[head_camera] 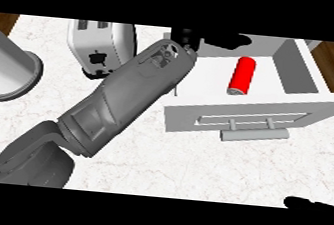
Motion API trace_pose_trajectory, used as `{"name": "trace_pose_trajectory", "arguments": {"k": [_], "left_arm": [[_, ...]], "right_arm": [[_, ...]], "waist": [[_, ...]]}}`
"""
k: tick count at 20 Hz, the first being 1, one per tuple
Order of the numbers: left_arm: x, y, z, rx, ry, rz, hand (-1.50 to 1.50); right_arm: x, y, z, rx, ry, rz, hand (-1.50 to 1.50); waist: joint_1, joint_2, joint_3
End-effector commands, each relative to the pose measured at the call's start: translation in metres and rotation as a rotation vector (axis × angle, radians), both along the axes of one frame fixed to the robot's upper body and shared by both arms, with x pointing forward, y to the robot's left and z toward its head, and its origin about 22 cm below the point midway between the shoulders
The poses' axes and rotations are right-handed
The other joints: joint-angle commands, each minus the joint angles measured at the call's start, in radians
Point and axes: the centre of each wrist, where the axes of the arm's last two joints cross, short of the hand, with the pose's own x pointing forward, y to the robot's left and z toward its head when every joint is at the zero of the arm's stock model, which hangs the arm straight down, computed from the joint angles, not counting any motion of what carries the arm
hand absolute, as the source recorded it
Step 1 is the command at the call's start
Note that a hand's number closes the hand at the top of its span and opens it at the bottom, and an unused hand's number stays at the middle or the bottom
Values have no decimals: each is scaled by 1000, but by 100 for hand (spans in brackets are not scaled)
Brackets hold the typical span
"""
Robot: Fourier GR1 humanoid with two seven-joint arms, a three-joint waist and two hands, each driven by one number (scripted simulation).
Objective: Pick up the can, place it into the drawer and close the drawer
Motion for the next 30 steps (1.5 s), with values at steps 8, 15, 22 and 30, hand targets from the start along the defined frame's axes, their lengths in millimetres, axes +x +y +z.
{"name": "trace_pose_trajectory", "arguments": {"k": [8,15,22,30], "left_arm": [[-2,-7,14,-75,-64,-8,-150],[-3,-11,22,-77,-43,-9,-150],[0,-1,32,-72,-37,3,-150],[-3,32,41,-83,-19,-5,-150]], "right_arm": [[16,19,12,-369,-77,-53,-150],[35,48,-7,-617,-30,-108,-150],[66,58,-64,-815,50,-161,-150],[117,45,-93,-758,44,-239,-150]], "waist": [[46,-8,-1],[92,-20,-2],[129,-28,-1],[152,-34,-1]]}}
